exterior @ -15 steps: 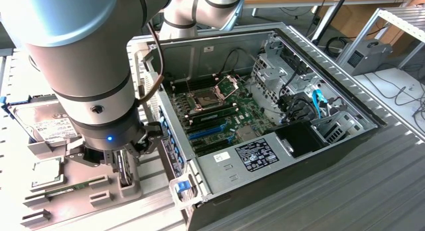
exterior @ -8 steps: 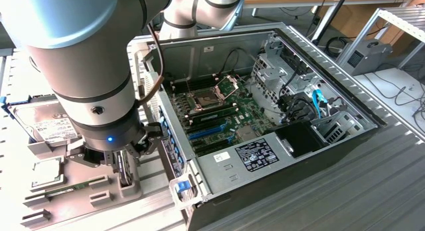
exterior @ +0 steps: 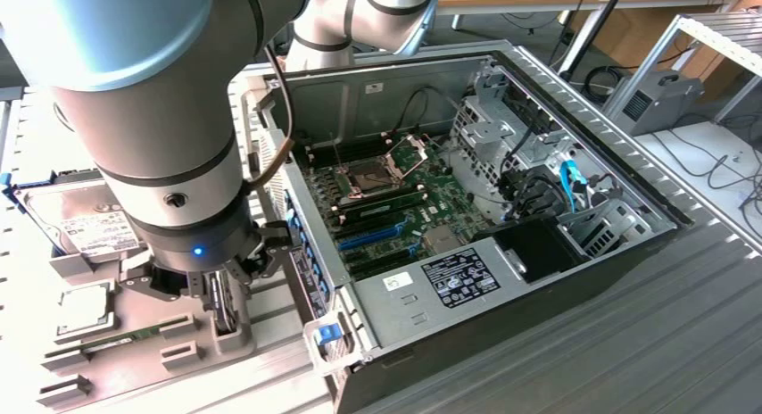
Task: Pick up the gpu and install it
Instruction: 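Pick up the gpu and move the gpu toward the slot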
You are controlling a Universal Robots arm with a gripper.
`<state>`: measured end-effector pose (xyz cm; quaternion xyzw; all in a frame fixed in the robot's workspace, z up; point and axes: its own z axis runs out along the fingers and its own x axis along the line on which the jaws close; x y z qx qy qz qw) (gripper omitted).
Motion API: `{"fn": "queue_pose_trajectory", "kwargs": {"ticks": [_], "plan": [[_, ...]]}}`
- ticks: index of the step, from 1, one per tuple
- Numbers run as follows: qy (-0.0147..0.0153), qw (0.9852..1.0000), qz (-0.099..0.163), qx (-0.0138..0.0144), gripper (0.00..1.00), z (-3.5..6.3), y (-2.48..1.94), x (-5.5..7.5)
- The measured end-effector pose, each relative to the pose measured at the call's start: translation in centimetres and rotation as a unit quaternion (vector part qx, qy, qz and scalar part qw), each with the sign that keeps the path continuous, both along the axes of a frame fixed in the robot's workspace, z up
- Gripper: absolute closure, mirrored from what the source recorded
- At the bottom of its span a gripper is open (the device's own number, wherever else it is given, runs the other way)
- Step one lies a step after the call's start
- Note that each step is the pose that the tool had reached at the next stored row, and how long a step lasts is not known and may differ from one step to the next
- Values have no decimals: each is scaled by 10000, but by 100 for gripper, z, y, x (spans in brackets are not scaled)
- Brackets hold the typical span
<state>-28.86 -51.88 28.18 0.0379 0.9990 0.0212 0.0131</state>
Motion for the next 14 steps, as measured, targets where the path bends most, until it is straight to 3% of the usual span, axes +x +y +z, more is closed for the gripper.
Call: {"fn": "queue_pose_trajectory", "kwargs": {"ticks": [14], "plan": [[0,10000,0,0,58,-35,0,0]]}}
